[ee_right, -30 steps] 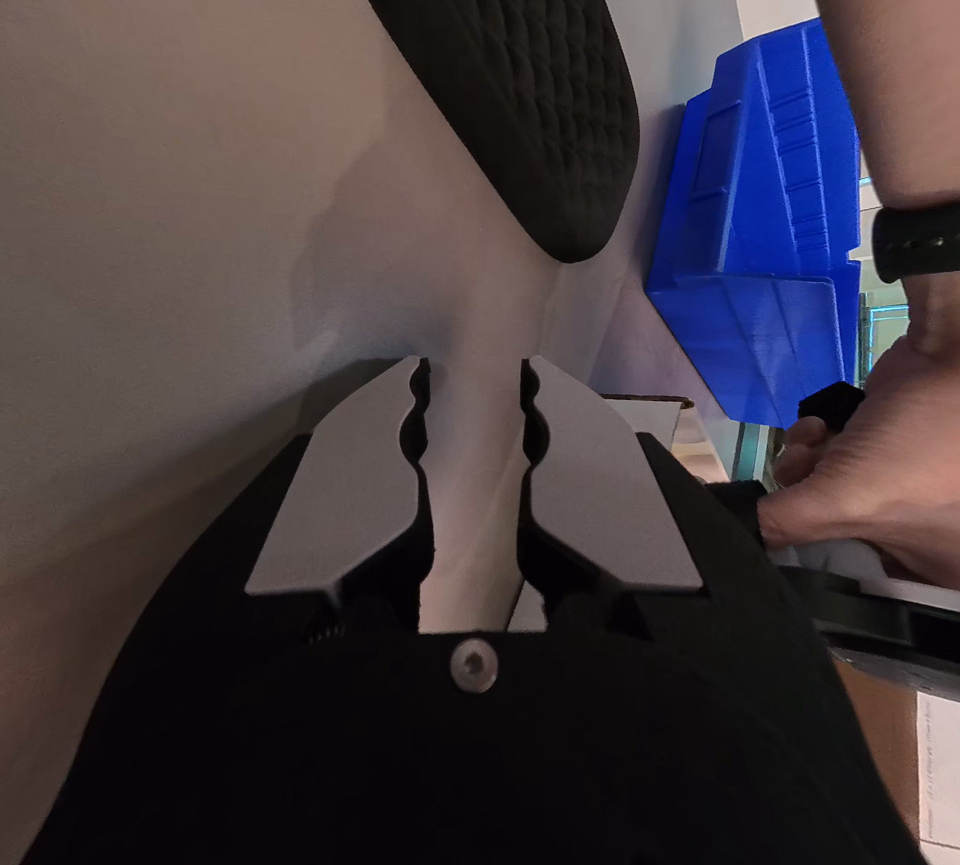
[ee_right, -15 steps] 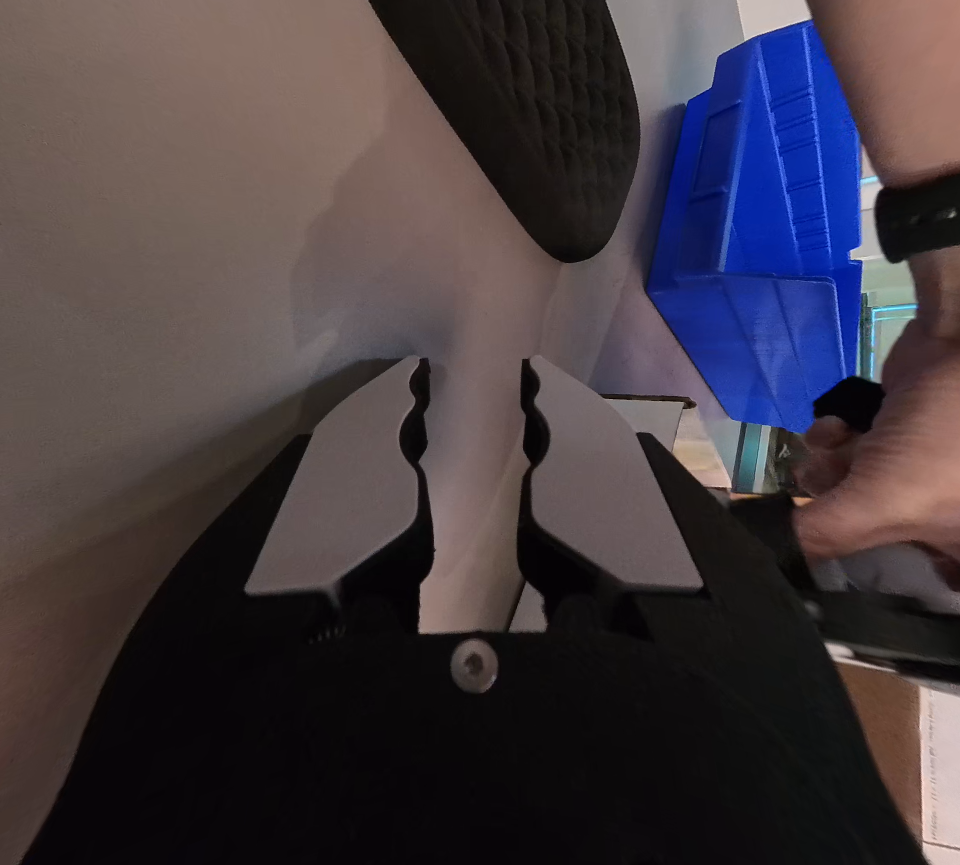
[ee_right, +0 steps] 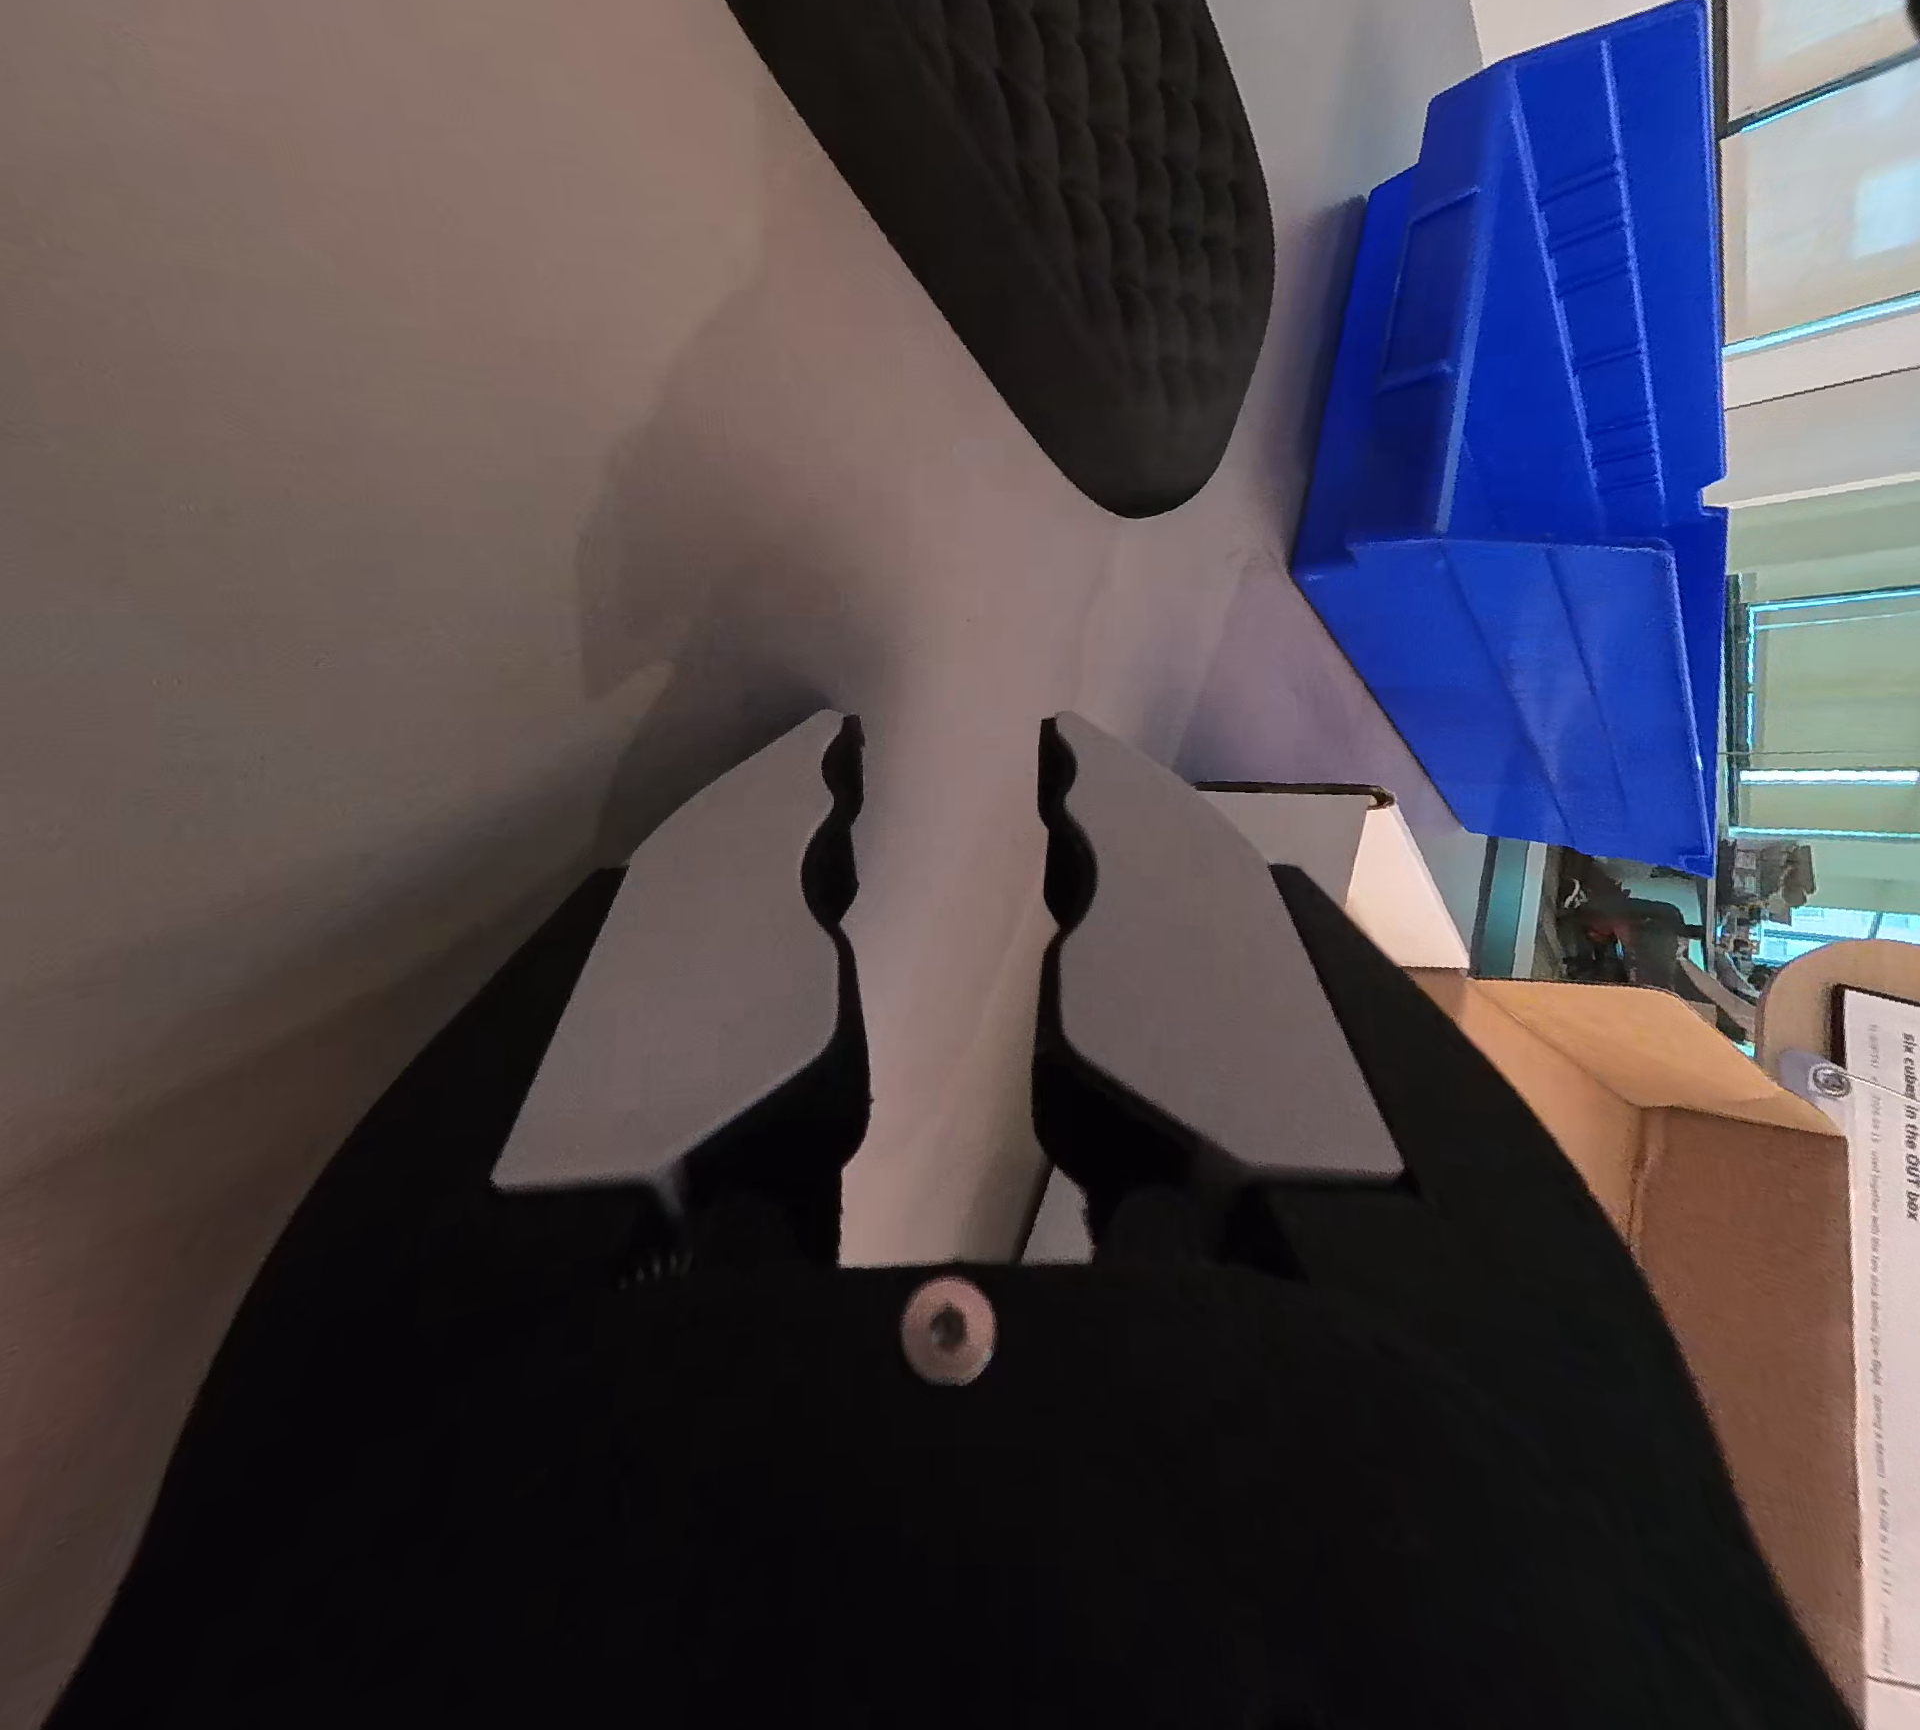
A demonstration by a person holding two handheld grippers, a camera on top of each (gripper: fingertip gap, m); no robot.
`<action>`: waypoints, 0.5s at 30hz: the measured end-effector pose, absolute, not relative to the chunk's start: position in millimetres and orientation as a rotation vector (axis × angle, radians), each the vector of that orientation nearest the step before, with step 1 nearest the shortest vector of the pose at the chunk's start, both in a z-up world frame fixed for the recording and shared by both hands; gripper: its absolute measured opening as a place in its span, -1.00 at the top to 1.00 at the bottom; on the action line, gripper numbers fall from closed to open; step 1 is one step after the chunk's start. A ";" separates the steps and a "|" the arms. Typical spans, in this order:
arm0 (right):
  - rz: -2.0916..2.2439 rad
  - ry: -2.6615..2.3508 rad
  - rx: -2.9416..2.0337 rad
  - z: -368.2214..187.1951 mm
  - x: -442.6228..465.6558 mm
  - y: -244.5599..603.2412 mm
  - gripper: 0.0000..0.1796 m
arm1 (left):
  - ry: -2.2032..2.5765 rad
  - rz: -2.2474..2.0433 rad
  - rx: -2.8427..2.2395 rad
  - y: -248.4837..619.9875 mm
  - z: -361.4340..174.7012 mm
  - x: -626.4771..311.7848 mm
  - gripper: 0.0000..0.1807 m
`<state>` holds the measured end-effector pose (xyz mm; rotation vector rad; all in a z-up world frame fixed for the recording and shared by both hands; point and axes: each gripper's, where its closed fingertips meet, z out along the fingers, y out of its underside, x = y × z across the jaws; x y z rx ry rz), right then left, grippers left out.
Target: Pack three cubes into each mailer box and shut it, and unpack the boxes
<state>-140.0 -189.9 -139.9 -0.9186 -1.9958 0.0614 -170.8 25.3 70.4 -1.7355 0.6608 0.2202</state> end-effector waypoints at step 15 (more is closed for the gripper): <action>0.074 -1.971 -0.959 -141.4 -141.9 -184.9 0.66 | 0.652 0.198 -1.918 8.3 49.0 -258.1 0.36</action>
